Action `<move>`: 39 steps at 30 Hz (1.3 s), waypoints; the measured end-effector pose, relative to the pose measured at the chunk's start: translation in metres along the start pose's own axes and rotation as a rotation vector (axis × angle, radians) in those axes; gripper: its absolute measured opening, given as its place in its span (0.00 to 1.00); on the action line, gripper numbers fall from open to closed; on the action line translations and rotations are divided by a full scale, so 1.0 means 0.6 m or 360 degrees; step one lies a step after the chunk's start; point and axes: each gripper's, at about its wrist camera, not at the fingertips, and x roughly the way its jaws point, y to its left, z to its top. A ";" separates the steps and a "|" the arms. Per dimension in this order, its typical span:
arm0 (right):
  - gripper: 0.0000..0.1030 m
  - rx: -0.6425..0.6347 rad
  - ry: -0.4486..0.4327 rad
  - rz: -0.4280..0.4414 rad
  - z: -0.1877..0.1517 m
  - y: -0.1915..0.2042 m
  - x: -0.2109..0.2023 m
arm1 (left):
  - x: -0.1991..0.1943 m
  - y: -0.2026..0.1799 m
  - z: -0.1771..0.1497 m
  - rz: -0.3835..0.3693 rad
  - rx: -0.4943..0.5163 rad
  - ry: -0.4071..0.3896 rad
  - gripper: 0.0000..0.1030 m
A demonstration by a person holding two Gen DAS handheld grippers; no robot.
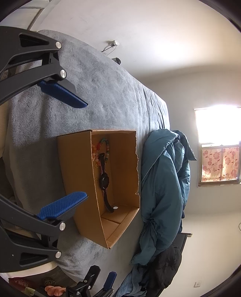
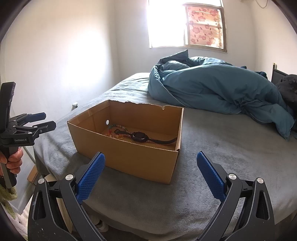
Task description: Organize jewelry
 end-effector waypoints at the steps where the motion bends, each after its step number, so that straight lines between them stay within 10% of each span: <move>1: 0.92 -0.0002 0.0000 0.0000 0.000 0.000 0.000 | 0.000 -0.001 0.000 0.0000 -0.0001 0.0002 0.87; 39: 0.92 -0.0014 0.0000 0.0004 0.005 -0.013 0.003 | 0.004 0.000 -0.002 0.0000 0.0008 -0.0001 0.87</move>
